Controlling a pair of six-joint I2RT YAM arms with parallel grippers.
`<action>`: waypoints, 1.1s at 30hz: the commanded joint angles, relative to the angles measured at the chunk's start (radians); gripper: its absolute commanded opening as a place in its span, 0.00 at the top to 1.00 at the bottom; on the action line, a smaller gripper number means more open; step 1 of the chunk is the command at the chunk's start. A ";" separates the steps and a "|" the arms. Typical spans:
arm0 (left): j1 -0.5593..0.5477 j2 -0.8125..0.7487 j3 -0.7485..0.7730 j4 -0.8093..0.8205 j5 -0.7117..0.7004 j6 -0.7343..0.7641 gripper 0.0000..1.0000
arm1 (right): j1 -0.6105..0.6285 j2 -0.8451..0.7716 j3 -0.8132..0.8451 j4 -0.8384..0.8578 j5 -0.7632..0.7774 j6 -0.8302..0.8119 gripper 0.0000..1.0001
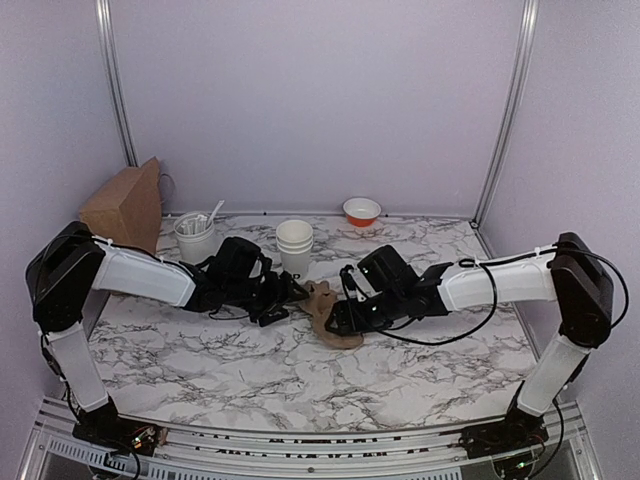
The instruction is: Pack the takeout coffee
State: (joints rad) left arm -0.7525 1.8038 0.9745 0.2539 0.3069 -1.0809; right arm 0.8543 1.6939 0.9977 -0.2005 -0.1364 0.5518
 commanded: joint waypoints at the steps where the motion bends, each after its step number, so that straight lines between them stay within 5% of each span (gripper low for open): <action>1: 0.013 0.032 -0.039 0.109 0.005 -0.114 0.31 | -0.030 -0.024 -0.019 0.112 -0.113 0.037 0.25; 13: 0.016 0.094 -0.035 0.269 -0.068 -0.241 0.63 | -0.051 -0.004 -0.042 0.171 -0.193 0.067 0.26; 26: 0.016 0.090 -0.030 0.280 -0.081 -0.220 1.00 | -0.053 -0.036 -0.061 0.160 -0.172 0.066 0.25; 33: 0.016 0.024 -0.043 0.243 -0.073 -0.148 1.00 | -0.053 -0.067 -0.053 0.105 -0.137 0.037 0.15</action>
State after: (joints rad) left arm -0.7410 1.8816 0.9279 0.5106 0.2276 -1.2934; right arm 0.8082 1.6791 0.9340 -0.0669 -0.3023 0.6102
